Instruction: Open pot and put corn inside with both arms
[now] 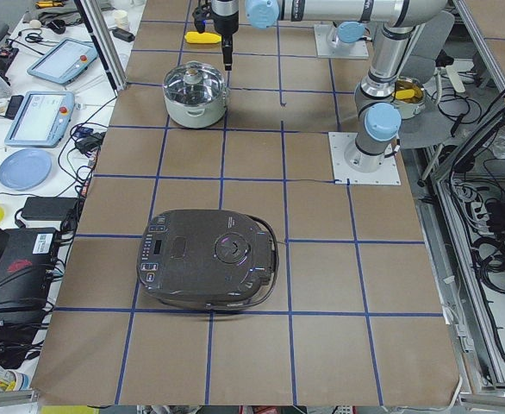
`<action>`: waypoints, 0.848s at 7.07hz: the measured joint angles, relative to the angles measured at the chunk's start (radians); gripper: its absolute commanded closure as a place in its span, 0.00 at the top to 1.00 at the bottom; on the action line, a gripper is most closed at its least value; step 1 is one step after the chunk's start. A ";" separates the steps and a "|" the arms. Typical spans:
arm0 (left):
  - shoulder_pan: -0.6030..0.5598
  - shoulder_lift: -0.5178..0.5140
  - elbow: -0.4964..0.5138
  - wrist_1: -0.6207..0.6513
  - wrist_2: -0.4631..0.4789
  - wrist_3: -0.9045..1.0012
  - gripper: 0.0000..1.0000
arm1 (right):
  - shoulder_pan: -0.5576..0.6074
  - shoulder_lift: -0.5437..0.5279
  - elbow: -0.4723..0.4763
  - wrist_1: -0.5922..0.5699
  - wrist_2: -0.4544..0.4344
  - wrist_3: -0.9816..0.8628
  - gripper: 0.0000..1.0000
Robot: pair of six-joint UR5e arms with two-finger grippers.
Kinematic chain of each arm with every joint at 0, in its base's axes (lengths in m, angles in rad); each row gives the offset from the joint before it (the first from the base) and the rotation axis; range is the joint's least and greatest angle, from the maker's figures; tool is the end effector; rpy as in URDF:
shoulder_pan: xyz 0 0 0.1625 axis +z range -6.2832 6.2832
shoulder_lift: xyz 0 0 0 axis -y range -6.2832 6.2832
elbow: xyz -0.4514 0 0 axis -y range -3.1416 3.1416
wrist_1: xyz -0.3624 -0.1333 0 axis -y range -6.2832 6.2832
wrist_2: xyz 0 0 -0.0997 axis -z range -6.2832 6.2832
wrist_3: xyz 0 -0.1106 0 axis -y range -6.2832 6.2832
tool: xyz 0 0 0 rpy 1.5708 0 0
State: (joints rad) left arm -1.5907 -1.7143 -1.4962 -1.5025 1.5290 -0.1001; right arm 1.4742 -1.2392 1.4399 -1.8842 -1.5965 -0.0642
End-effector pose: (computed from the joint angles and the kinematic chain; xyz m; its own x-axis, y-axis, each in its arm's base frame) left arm -0.1484 -0.5229 0.4737 -0.9959 -0.0802 0.0415 -0.0800 0.9968 0.0048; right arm 0.0707 -0.6233 0.4184 -0.9988 0.0356 0.0327 0.0318 0.9934 -0.1106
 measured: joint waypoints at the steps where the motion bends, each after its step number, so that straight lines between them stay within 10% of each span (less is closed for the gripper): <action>1: -0.002 -0.088 0.026 0.068 -0.021 -0.006 1.00 | 0.000 0.035 0.005 -0.038 -0.013 -0.001 1.00; 6: -0.104 -0.384 0.278 0.153 -0.023 -0.181 1.00 | -0.003 0.225 0.021 -0.196 -0.020 0.009 1.00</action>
State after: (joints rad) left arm -1.6950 -2.0988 -1.2181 -1.3500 1.5064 -0.2813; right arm 1.4716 -1.0140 1.4607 -2.0798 -1.6168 -0.0548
